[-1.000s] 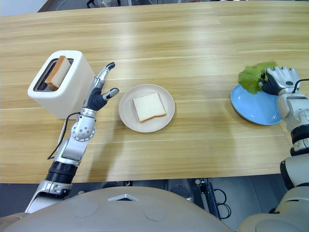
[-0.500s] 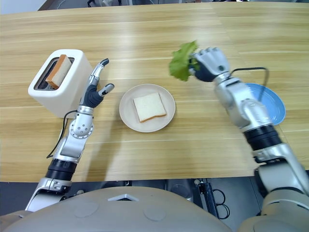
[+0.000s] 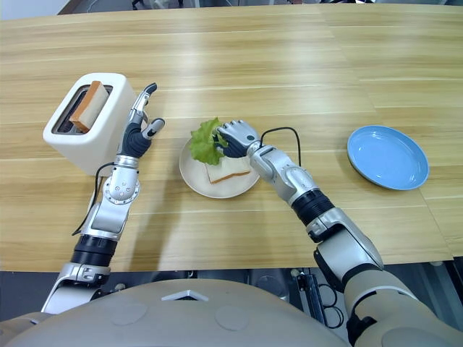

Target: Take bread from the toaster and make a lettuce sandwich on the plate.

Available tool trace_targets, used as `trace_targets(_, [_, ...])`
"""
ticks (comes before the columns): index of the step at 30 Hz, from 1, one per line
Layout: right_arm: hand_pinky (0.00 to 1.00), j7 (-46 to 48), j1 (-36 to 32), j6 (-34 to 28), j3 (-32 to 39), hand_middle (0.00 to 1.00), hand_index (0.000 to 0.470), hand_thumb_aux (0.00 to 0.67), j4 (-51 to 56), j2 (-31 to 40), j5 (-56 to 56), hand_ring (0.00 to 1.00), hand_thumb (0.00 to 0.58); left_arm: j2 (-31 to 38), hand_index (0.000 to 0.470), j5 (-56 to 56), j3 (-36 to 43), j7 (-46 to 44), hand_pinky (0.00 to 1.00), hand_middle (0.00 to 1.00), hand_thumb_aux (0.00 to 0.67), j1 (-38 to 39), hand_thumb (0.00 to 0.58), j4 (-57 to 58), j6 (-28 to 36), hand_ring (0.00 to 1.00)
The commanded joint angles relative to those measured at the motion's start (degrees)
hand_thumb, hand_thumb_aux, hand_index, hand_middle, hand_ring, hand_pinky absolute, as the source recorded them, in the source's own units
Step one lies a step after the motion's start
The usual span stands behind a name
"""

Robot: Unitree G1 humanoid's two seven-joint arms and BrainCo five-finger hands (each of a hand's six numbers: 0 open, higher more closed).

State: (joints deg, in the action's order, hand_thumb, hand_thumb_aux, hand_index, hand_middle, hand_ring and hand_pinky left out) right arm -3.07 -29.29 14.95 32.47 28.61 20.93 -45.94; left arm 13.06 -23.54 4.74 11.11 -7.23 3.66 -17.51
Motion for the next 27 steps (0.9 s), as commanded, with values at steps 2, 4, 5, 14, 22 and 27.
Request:
trace_targets(2, [1.00, -0.5, 0.2, 1.0, 0.9, 1.00, 0.460, 0.670, 3.4, 0.7, -1.3, 1.00, 0.580, -0.3, 0.000, 0.0, 0.0, -0.6, 0.00, 0.00, 0.000, 0.2, 0.000, -0.2, 0.8, 0.00])
trace_targets(4, [1.00, -0.5, 0.3, 1.2, 0.8, 1.00, 0.460, 0.670, 3.3, 1.4, -1.4, 1.00, 0.580, -0.3, 0.000, -0.1, 0.1, -0.6, 0.00, 0.00, 0.000, 0.3, 0.000, -0.3, 0.8, 0.00])
trace_targets(5, [1.00, -0.3, 0.3, 1.3, 0.7, 1.00, 0.460, 0.670, 2.9, 1.8, -1.4, 1.00, 0.580, -0.3, 0.000, -0.1, 0.1, -0.6, 0.00, 0.00, 0.000, 0.3, 0.000, -0.3, 0.8, 0.00])
trace_targets(14, [1.00, 2.8, 1.9, 0.5, -1.4, 1.00, 0.460, 0.670, -4.1, 5.4, 0.0, 1.00, 0.580, -0.2, 0.000, -0.4, 0.2, -0.7, 0.00, 0.00, 0.000, 0.7, 0.000, -0.6, 1.0, 0.00])
trace_targets(22, [1.00, 5.7, 2.9, -0.6, -4.3, 1.00, 0.460, 0.670, -9.5, 7.6, 0.6, 1.00, 0.580, 0.0, 0.000, -0.8, 0.4, -0.7, 0.00, 0.00, 0.000, 0.8, 0.000, -0.5, 1.0, 0.00])
trace_targets(27, [1.00, 7.2, 3.6, -1.0, -4.9, 1.00, 0.460, 0.670, -11.3, 8.3, 0.3, 1.00, 0.580, -0.1, 0.000, -1.0, 0.5, -0.8, 0.00, 0.00, 0.000, 0.8, 0.000, -0.4, 1.1, 0.00])
